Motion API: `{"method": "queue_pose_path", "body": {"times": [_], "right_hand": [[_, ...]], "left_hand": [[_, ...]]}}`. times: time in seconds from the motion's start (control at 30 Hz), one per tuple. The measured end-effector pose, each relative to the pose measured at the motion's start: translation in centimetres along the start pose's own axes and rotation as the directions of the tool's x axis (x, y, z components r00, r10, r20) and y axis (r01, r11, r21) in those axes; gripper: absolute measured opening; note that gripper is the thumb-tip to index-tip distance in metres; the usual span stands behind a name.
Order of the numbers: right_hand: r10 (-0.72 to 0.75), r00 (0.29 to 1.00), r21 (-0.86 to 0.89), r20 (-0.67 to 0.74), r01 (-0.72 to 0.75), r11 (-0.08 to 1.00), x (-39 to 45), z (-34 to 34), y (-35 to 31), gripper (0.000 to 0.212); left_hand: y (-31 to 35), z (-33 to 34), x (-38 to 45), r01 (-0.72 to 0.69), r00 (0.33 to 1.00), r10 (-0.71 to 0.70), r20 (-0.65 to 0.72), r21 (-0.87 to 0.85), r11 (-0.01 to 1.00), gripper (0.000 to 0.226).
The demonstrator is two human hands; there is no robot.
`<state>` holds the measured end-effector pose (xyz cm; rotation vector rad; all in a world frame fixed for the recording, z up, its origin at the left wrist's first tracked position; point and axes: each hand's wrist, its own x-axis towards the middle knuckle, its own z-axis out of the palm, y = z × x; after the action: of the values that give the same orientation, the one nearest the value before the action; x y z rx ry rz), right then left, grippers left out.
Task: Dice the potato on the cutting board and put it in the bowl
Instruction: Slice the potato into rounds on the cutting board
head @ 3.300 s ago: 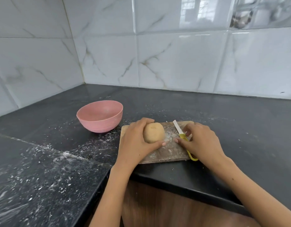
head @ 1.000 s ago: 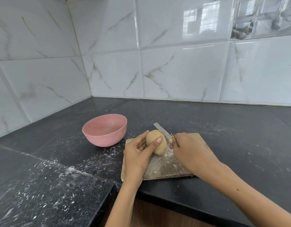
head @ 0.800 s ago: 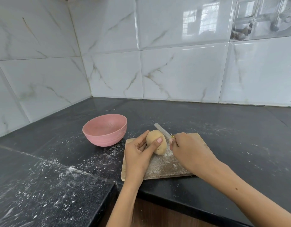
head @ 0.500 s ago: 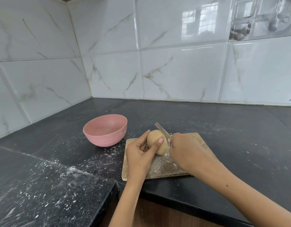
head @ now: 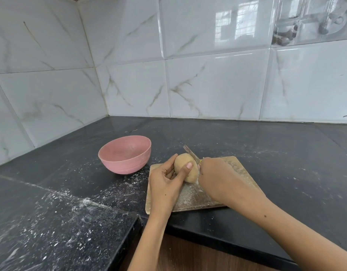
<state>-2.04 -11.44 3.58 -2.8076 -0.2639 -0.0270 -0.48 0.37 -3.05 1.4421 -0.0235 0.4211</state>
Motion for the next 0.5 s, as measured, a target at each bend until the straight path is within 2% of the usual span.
{"method": "queue_pose_path", "body": {"times": [0.17,0.33,0.5], "right_hand": [[0.000,1.000,-0.002,0.014,0.000,1.000,-1.1,0.3,0.7,0.035],[-0.025,0.999,-0.030,0.027,0.026,0.999,-0.8,-0.3,0.4,0.035],[-0.068,0.997,-0.059,0.040,0.070,0.996,-0.7,-0.6,0.1,0.037]], "left_hand": [[-0.2,-0.3,0.4,0.018,1.000,-0.018,0.012,0.002,1.000,0.057],[-0.2,-0.2,0.4,-0.026,0.999,0.025,0.033,0.041,0.999,0.056],[-0.3,-0.2,0.6,-0.014,1.000,0.013,0.021,0.023,1.000,0.054]]}}
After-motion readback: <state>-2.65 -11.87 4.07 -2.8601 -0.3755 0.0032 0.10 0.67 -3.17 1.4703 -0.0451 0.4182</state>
